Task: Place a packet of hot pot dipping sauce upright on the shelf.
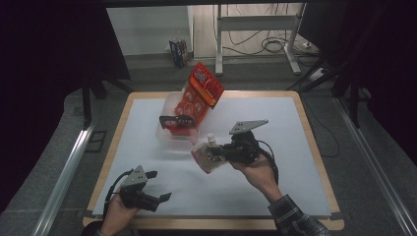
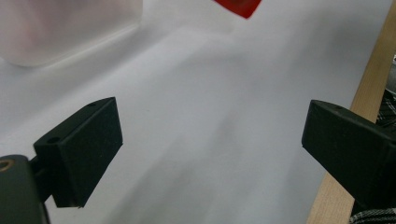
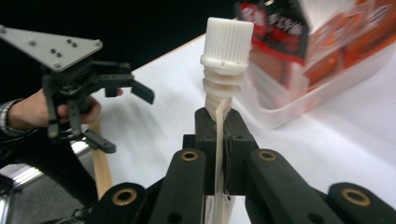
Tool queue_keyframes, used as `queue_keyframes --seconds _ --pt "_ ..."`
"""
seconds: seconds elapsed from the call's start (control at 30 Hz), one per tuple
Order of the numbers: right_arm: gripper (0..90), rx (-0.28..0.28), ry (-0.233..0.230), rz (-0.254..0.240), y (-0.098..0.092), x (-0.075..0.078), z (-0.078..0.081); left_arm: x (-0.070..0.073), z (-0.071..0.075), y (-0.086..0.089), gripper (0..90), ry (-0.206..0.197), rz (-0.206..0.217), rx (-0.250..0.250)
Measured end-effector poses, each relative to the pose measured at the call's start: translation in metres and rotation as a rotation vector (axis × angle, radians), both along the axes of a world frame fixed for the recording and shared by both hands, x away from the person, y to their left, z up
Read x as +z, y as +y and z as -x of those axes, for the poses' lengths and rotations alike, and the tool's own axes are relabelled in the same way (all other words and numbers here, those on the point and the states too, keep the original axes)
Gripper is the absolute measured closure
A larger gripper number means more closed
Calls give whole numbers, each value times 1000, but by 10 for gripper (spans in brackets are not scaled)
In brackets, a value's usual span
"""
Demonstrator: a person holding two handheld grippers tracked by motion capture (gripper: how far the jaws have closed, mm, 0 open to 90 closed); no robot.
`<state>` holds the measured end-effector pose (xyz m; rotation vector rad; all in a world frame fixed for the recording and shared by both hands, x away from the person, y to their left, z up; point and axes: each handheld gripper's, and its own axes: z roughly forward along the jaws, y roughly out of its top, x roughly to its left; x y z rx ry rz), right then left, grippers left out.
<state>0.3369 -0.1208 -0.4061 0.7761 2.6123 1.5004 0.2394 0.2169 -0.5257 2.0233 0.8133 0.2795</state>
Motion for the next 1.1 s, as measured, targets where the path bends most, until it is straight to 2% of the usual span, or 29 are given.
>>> queue_keyframes --seconds 0.17,0.43,0.6,0.83,1.1 --pt "861 -22 -6 2 -6 6 -11 -1 0 -1 45 -3 -8 1" --pt "861 -7 -8 43 -1 12 -34 -2 0 -2 42 -6 -28 -11" --pt "861 4 -13 56 5 16 -47 -2 0 -2 40 -12 -23 -6" --pt "862 26 -29 44 20 20 -62 -2 0 -2 39 -15 -30 -8" --pt "863 40 -56 36 39 25 -73 -3 1 -4 39 -20 -52 -23"
